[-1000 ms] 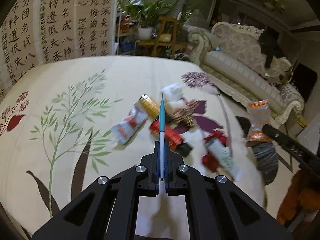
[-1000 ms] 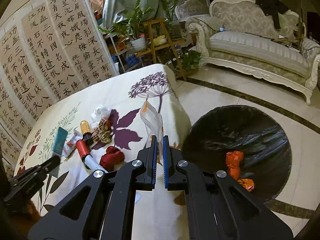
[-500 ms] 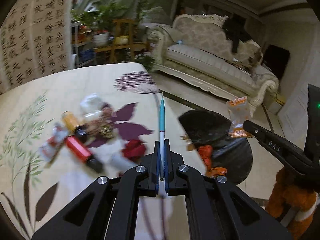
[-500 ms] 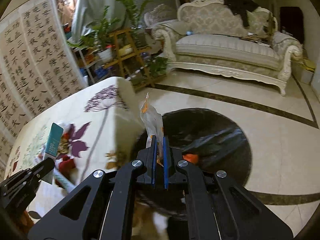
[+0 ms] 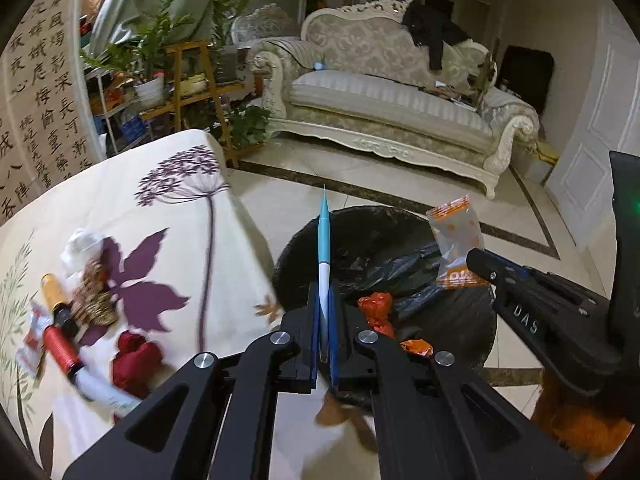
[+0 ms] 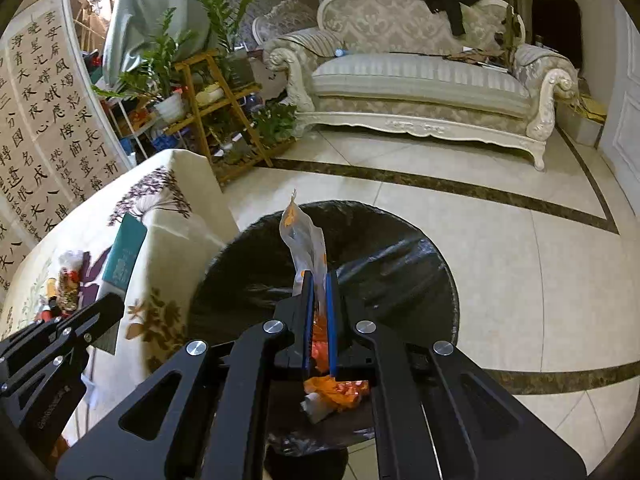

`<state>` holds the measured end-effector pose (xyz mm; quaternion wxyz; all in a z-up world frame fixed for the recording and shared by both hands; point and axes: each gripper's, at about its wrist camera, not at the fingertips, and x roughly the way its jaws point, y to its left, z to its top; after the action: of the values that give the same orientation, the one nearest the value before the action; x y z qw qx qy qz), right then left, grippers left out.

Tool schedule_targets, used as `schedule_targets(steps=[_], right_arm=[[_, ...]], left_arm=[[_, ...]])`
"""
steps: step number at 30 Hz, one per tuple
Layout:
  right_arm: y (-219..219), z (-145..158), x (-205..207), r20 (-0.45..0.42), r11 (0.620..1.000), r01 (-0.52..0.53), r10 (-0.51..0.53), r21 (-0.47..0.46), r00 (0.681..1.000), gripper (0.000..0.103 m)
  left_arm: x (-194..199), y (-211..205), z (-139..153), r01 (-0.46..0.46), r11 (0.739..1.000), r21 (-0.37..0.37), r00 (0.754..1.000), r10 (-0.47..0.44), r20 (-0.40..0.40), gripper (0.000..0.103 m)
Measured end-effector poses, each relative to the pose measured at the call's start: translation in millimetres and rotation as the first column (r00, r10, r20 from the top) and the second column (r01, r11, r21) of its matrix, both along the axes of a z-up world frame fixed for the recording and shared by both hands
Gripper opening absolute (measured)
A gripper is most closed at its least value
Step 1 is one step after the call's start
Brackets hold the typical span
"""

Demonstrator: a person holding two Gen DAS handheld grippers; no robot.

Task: Collect trash
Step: 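Open both tools over the black bin to drop the clear bag and marker, then move both tools back to the table, right tool toward the white tube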

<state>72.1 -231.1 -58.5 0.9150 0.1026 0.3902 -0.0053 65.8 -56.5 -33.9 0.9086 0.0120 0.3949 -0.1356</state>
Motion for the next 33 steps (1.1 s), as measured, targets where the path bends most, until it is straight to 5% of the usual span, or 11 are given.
schedule_targets(steps=[6,12,19,28,33], right_arm=[[-10.4,-12.0,6.4,-0.027,1.0,0.015,-0.015,0.016,1.0,0.008],[-16.9,-18.6,7.5,-0.04,0.999,0.032,-0.031,0.025,0.999,0.02],[-20.1,-17.0,6.2,-0.04,0.998,0.049,-0.048,0.027,0.998,0.024],[4.1,3.4,-6.2,0.004,0.999,-0.019,0.019,0.035,1.0,0.042],[36.4,12.8,-12.9,0.022,0.994,-0.107,0.106,0.037,0.994,0.043]], left_arm=[[11.0,-16.4,-7.3,0.023,0.999,0.032,1.0,-0.023,-0.011,0.005],[15.4,-19.7,-14.9,0.018,0.998,0.055,1.0,-0.017,-0.024,0.036],[16.2,-17.1,-11.3,-0.004,0.999,0.043,1.0,0.005,-0.023,0.054],[-2.7,17.1,8.7,-0.083,0.996,0.028,0.996,0.082,0.016,0.07],[-21.1,51.3,16.6,-0.16,0.987,0.031,0.987,0.159,0.032,0.071]])
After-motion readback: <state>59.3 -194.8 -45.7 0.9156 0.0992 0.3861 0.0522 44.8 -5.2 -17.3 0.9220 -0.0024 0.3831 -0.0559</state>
